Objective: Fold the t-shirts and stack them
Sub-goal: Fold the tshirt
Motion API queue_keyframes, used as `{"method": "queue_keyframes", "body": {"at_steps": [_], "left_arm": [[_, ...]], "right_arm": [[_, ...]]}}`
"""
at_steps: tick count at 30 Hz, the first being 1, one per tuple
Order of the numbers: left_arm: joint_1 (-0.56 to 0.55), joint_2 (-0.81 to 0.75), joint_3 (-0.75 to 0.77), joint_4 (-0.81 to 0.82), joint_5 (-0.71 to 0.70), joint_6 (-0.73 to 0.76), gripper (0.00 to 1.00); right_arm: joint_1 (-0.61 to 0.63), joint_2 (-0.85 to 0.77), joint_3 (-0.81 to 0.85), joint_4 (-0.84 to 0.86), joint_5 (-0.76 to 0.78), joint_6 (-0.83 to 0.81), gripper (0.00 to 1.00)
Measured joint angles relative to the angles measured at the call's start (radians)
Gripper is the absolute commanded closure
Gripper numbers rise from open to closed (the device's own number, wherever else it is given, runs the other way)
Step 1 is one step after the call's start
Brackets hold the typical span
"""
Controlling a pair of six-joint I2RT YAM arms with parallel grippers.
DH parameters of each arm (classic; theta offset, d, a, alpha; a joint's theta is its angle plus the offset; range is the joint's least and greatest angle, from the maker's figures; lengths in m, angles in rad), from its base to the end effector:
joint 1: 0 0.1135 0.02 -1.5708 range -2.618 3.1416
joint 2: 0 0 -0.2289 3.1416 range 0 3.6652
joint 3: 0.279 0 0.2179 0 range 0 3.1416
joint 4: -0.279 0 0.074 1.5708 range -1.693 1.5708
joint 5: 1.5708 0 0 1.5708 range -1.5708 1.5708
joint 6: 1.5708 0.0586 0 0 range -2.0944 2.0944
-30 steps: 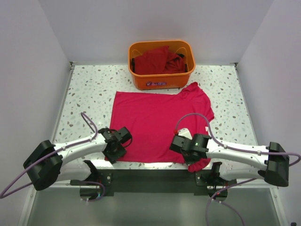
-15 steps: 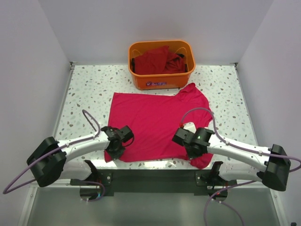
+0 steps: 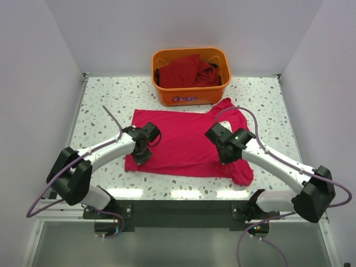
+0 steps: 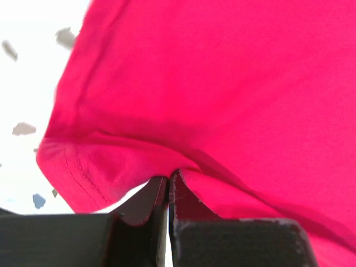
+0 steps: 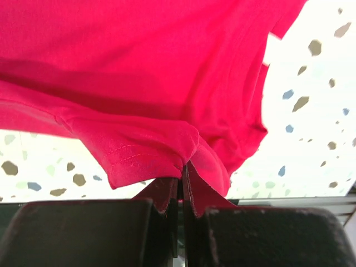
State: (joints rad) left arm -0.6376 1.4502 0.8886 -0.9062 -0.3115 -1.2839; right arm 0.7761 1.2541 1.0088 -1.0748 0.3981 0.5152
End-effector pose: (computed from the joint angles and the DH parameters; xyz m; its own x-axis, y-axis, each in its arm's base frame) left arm 0.1835 -0.1136 0.1509 -0.7454 -0.5840 -0.3215 -0.6134 0.7897 -0.0123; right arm 0.1574 0.1227 0.2143 -0.8859 -0.2332 -0.4009 -0.1615 0.9654 -0.2046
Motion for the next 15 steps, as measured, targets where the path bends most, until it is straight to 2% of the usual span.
{"method": "queue_keyframes", "body": {"at_steps": [5, 11, 14, 15], "left_arm": [[0.035, 0.127, 0.151, 0.01, -0.016, 0.13, 0.94], [0.094, 0.19, 0.231, 0.015, -0.023, 0.232, 0.9], [0.12, 0.222, 0.269, 0.022, -0.026, 0.275, 0.81], [0.127, 0.235, 0.282, 0.027, -0.026, 0.286, 0.67]], "right_arm": [[-0.052, 0.097, 0.082, 0.04, 0.004, -0.097, 1.0], [-0.161, 0.18, 0.147, 0.101, 0.013, -0.202, 1.0], [-0.209, 0.222, 0.169, 0.139, 0.011, -0.252, 1.0], [-0.219, 0.234, 0.175, 0.148, 0.011, -0.267, 1.0]]}}
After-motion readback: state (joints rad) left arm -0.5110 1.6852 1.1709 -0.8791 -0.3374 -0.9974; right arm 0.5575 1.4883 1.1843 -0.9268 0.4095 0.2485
